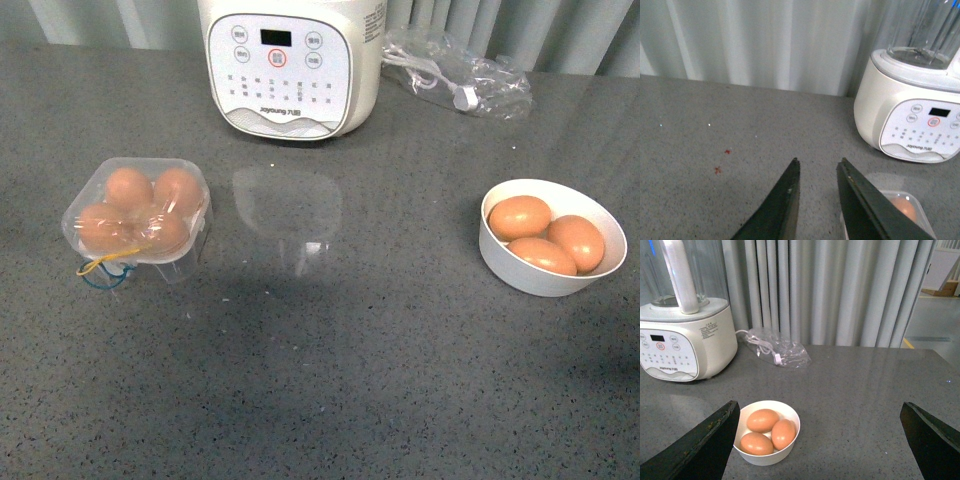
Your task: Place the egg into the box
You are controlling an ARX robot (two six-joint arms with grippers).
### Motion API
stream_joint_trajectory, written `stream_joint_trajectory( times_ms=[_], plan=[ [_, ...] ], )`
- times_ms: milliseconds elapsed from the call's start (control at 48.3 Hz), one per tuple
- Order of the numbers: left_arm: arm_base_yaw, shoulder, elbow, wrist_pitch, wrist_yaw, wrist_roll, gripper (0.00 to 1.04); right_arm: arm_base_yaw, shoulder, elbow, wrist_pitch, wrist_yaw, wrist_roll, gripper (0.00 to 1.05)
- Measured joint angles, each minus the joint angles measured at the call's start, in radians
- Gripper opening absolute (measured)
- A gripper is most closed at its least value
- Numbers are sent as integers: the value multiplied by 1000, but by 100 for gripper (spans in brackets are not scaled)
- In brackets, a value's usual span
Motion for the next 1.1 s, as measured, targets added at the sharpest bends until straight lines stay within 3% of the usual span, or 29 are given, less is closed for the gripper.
stream_joint_trajectory(
  times_ms=[104,435,476,580,1097],
  plan=[
    [-30,-92,-61,-45,-35,5,4,0,0,0,0,-2,0,97],
    [-96,-370,-160,-221,-100,14,4,0,0,0,0,-2,0,97],
    [-137,-414,-169,-255,-158,14,4,0,0,0,0,-2,0,97],
    [-179,-522,-189,-341,-170,14,4,0,0,0,0,-2,0,97],
    [-180,-929,-191,-705,-176,14,4,0,0,0,0,-2,0,97]
  ],
)
